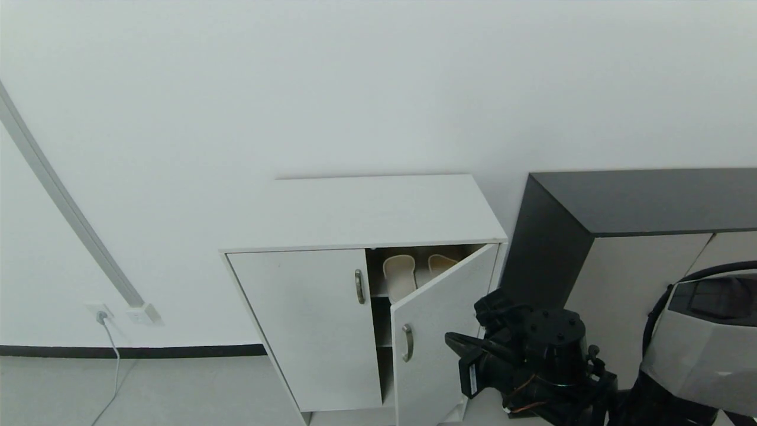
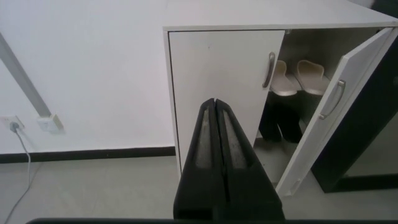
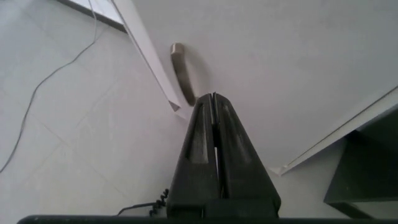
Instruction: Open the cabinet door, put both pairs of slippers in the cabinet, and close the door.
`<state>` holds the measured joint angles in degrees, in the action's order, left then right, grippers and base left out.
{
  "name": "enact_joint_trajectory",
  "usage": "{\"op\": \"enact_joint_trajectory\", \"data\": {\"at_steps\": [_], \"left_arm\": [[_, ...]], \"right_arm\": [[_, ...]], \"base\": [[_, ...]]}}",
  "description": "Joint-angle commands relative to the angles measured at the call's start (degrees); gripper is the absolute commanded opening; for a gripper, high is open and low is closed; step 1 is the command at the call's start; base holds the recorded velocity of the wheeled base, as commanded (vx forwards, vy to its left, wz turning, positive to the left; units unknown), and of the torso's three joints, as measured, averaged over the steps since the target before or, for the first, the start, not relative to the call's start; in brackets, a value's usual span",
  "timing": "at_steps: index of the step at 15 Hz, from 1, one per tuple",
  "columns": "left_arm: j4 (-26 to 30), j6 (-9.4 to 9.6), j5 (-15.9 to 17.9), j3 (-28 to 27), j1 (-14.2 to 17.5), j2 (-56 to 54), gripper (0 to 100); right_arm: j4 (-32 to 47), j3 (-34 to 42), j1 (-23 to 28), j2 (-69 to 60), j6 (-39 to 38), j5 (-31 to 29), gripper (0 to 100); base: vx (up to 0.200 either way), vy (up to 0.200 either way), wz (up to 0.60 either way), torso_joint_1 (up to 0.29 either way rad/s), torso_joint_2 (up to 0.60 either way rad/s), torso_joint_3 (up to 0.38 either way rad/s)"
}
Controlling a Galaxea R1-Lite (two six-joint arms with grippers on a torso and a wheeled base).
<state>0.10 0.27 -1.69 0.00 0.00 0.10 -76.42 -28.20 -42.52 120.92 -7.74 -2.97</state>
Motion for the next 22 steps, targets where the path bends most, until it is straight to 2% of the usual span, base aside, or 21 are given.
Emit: {"op": "enact_joint_trajectory", "data": {"at_steps": [1, 6, 20, 22], "left_arm": [[-0.01, 0.0, 0.02, 0.0, 0.0, 0.08, 0], [-0.01, 0.08, -0.06, 0.0, 0.0, 0.08, 0], [-0.01, 0.08, -0.06, 0.0, 0.0, 0.08, 0], [-0.01, 0.0, -0.06, 0.0, 0.0, 0.08, 0]], "right_arm": [[0.05, -2.04, 0.16, 1.95, 0.01, -0.01, 0], [1.45, -12.14, 3.5, 7.58, 0.01, 0.07, 0], [17.01, -33.41, 7.8, 14.26, 0.18, -0.01, 0], [17.36, -35.35, 8.16, 15.4, 0.27, -0.1, 0]], "base": [[0.0, 0.0, 0.0, 0.0, 0.0, 0.0], [0.0, 0.0, 0.0, 0.0, 0.0, 0.0], [0.0, 0.0, 0.0, 0.0, 0.0, 0.0], [0.0, 0.0, 0.0, 0.0, 0.0, 0.0]]}}
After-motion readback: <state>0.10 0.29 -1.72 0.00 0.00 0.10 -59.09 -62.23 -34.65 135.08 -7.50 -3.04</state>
